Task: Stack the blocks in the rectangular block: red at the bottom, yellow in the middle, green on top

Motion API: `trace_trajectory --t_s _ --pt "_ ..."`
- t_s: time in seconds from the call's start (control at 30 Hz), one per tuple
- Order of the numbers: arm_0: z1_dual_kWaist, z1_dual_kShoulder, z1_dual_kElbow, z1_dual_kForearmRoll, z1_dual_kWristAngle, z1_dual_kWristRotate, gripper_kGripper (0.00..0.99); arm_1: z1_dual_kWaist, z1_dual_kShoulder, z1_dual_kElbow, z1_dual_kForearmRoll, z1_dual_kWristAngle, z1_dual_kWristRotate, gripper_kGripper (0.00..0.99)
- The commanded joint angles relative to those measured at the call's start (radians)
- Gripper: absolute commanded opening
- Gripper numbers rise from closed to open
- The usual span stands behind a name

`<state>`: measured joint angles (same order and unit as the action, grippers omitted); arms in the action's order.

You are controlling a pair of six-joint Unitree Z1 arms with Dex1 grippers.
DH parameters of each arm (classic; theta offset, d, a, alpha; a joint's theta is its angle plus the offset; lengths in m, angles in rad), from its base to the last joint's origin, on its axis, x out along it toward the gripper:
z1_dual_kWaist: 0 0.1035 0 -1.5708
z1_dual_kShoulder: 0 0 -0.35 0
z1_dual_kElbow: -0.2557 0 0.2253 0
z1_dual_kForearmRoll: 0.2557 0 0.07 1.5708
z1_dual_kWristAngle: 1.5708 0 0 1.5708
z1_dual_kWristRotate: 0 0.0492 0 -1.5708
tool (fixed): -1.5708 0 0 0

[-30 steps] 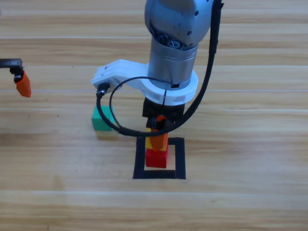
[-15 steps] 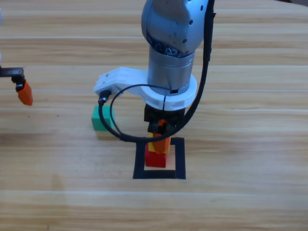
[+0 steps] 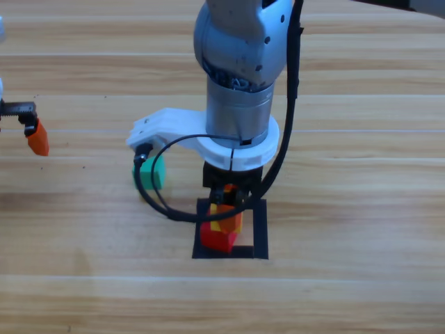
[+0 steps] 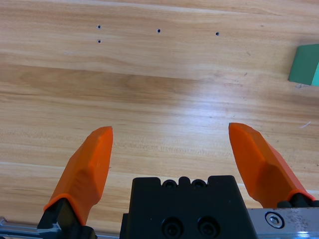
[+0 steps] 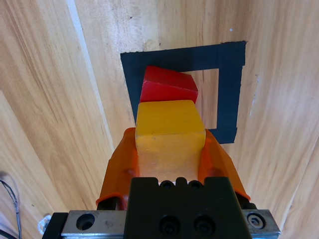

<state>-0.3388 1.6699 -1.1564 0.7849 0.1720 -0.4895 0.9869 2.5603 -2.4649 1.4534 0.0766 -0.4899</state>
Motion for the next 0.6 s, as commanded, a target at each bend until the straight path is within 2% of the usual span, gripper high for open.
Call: trace_trajectory --t_s 0.03,0.2,0.37,0.43,0.57,0.6 --pt "0.015 0.011 0.018 -0.015 -0.009 -0.018 0.99 0.027 0.031 -0.006 0.016 -0.031 0.013 0.023" --pt "0.015 0.011 0.03 -0.022 -0.009 -0.018 0.99 -0.016 -0.018 -0.054 0.016 -0.054 0.136 0.021" --pt "0.015 0.013 0.04 -0.033 -0.009 -0.02 0.99 -0.021 -0.094 -0.046 0.024 -0.098 0.254 0.02" --pt "0.015 0.014 0.04 -0.035 -0.009 -0.02 0.99 -0.021 -0.107 -0.025 0.028 -0.06 0.336 0.018" --pt "0.015 0.016 0.04 -0.035 -0.009 -0.02 0.99 -0.039 -0.103 0.026 0.028 0.081 0.591 0.017" --pt "0.015 0.016 0.04 -0.035 -0.009 -0.02 0.99 -0.042 -0.103 0.041 0.028 0.089 0.671 0.017"
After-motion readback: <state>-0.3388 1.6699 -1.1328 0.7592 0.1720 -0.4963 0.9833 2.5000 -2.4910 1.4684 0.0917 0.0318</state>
